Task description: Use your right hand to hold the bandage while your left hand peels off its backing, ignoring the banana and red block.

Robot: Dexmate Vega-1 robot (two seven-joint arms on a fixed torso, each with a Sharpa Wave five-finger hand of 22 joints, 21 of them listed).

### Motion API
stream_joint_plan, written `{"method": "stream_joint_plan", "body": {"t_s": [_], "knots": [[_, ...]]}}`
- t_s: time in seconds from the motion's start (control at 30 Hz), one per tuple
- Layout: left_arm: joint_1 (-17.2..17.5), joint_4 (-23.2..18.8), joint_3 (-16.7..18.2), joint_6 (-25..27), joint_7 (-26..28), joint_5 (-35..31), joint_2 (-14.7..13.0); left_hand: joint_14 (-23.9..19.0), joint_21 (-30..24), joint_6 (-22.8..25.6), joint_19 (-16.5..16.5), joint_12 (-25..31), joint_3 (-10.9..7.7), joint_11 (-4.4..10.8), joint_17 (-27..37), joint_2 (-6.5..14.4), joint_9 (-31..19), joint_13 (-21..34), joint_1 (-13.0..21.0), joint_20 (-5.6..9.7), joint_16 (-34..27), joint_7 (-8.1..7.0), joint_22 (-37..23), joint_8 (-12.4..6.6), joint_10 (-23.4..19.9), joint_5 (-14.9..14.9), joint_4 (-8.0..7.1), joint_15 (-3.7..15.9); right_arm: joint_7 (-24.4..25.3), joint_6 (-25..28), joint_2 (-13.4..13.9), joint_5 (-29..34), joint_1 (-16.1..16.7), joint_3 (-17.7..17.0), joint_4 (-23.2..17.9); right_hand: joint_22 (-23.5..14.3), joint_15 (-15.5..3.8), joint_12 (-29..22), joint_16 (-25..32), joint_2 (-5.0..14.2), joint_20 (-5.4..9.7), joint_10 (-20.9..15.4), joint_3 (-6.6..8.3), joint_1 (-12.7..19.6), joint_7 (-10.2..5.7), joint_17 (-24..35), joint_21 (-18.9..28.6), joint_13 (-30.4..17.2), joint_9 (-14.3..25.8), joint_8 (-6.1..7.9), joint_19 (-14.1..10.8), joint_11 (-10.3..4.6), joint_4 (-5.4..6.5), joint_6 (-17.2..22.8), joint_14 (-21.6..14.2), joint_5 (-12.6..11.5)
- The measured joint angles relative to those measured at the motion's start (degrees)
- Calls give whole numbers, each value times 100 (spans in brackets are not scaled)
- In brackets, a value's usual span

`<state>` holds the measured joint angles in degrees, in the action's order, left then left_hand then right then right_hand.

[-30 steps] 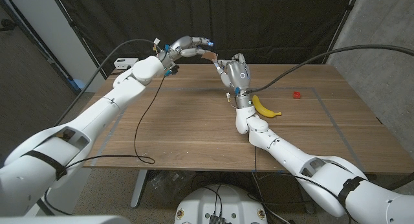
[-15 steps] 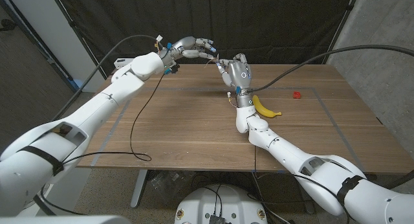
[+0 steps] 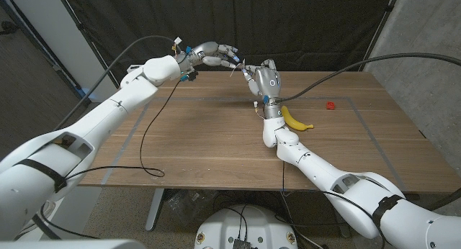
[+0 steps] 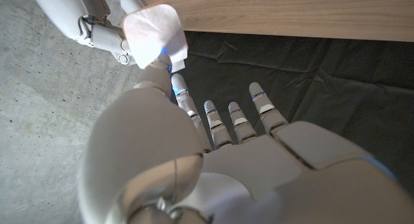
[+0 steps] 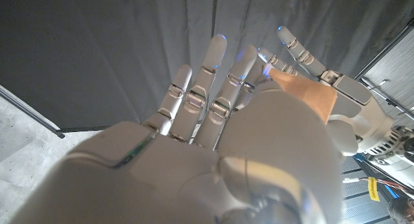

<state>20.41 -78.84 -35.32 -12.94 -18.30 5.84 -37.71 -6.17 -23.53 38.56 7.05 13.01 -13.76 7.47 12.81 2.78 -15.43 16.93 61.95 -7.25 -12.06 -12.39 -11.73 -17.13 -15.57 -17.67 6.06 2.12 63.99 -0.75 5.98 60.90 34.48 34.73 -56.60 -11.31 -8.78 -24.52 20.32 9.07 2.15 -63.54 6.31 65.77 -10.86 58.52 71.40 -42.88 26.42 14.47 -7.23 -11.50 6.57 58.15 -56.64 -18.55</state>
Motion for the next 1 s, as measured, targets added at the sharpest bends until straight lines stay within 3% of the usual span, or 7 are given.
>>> {"method": "stream_joint_plan", "body": {"t_s": [0.1, 0.2, 0.47, 0.57, 0.9, 1.0], "knots": [[-98, 132, -59, -6, -148, 0, 42, 65, 0, -290, -1, -15, 31, -29, -28, 59, 96, -19, -29, 1, 22, -17, 0, 197, 107, 0, -31, -4, 0, -37, -37, 55, 0, -62, 41, 13, 0, 41, 0, 0, 0, 0, 0, 0, 0, 0, 0, 0, 12, -16, 0, 0, 0, 0, 0, 0], [-184, 233, -114, -46, -259, 0, 87, 81, 0, -398, -32, -54, 31, -20, -30, 60, 134, -32, -29, 32, 42, -18, 0, 254, 156, 0, -30, -20, 0, -88, -94, 126, -3, -134, 103, 9, 0, 42, 0, 0, 0, 1, 0, 0, 0, 0, 0, 0, 30, -17, 0, 0, 0, 0, 0, 0], [-499, 592, -324, -206, -783, 1, 232, 303, 0, -243, -90, -104, -73, -92, -30, 528, 231, -71, 16, 89, 66, -20, 0, 324, 354, 0, -133, -120, 0, -148, -186, 242, -21, -256, 182, 13, 0, 43, 0, -1, 0, -21, -17, 0, 0, 26, 0, -30, 32, -33, 0, 21, 17, 0, 0, 0], [-594, 695, -379, -262, -940, 14, 280, 303, 0, 200, -104, -65, -38, -89, -57, 524, 279, -98, 15, 103, 66, 18, -1, 195, 351, 17, -167, -120, 0, -149, -206, 258, -22, -284, 197, 5, 16, 43, 0, -1, 0, -20, -24, -1, -1, 50, 0, -30, 31, -33, 0, 22, 24, 1, -16, 0], [-693, 887, -399, -384, -1086, 137, 365, 198, 1, 930, -125, 31, 101, -53, -83, 370, 370, -158, -30, 81, 38, 118, -1, -4, 81, 93, -127, -120, 1, -121, -230, 272, -33, -302, 208, -4, 20, 43, 0, -2, 0, -32, -25, -1, -72, 79, 49, -53, 24, -62, 0, 9, 25, 72, -20, 22], [-639, 878, -367, -410, -1069, 176, 365, 184, 1, 196, -147, -36, 185, -82, -83, 287, 379, -178, -54, 59, 38, 1, -1, 374, 281, 95, -118, -142, 1, -64, -229, 230, -51, -285, 215, -4, 20, 43, 0, -1, 0, -40, -25, -1, -72, 79, 49, -53, 26, -67, 0, 2, 25, 72, -20, 22]]}}
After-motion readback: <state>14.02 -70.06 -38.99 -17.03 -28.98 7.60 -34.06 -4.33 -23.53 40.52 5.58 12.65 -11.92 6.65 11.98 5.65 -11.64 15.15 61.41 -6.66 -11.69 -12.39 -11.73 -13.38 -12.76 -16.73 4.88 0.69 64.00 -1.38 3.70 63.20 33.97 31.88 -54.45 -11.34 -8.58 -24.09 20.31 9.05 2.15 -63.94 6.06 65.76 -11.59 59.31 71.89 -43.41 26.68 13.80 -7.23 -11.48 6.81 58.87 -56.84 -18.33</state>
